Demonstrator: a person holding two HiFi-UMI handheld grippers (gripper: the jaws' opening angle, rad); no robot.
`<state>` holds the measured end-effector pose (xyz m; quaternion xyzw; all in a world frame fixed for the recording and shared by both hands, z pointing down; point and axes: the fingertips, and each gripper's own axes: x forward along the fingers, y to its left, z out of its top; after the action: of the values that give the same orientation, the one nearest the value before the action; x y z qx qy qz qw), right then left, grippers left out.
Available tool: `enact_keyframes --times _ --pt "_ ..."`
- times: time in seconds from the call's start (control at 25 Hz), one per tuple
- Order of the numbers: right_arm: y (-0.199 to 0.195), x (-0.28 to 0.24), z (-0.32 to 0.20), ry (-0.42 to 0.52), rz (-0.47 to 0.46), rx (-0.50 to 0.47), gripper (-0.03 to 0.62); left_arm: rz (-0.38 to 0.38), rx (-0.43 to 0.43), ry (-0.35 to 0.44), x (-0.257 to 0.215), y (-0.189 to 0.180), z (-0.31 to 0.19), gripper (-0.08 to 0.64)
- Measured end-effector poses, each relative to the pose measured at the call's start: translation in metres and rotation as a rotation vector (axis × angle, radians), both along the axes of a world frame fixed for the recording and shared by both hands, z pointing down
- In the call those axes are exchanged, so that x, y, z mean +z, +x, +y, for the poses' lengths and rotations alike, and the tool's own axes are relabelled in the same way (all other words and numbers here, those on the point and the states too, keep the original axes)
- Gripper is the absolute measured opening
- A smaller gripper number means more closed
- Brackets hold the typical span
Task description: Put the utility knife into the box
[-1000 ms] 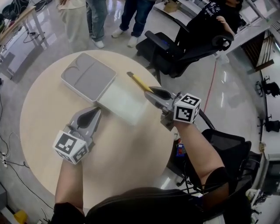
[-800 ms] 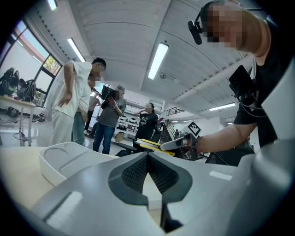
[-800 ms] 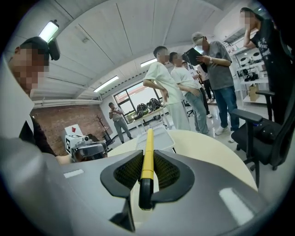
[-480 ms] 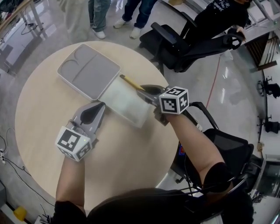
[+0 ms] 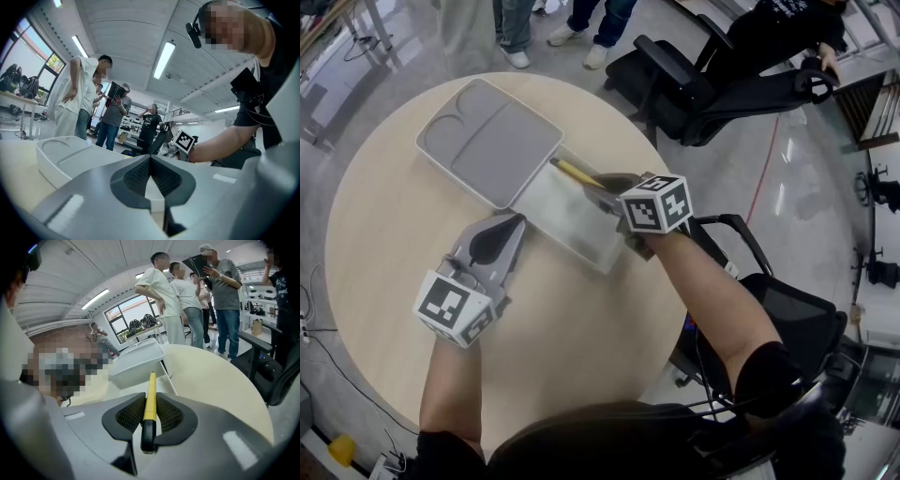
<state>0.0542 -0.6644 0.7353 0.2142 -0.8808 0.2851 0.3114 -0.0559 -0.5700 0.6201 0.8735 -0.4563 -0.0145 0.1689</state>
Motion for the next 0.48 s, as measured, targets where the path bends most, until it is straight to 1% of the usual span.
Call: enact_keyframes --times 0.16,0.36,0.44,0.48 --pt "-0.006 0.007 -0.006 0.012 0.012 0.010 0.088 -0.004 0.007 -0.004 0.005 0.002 -0.001 -0.006" --pt "-0.015 0.011 -0.010 0.049 0.033 -0.010 0.091 0.002 0.009 -0.009 0.010 0.004 -0.003 -0.006" --pt "-0.021 0.007 -0.009 0.081 0.034 -0.028 0.108 0.000 0.011 -0.010 0.012 0.006 -0.004 -0.006" --pt "-0.024 0.004 -0.009 0.103 0.034 -0.035 0.133 -0.001 0.012 -0.011 0.013 0.007 -0.004 -0.006"
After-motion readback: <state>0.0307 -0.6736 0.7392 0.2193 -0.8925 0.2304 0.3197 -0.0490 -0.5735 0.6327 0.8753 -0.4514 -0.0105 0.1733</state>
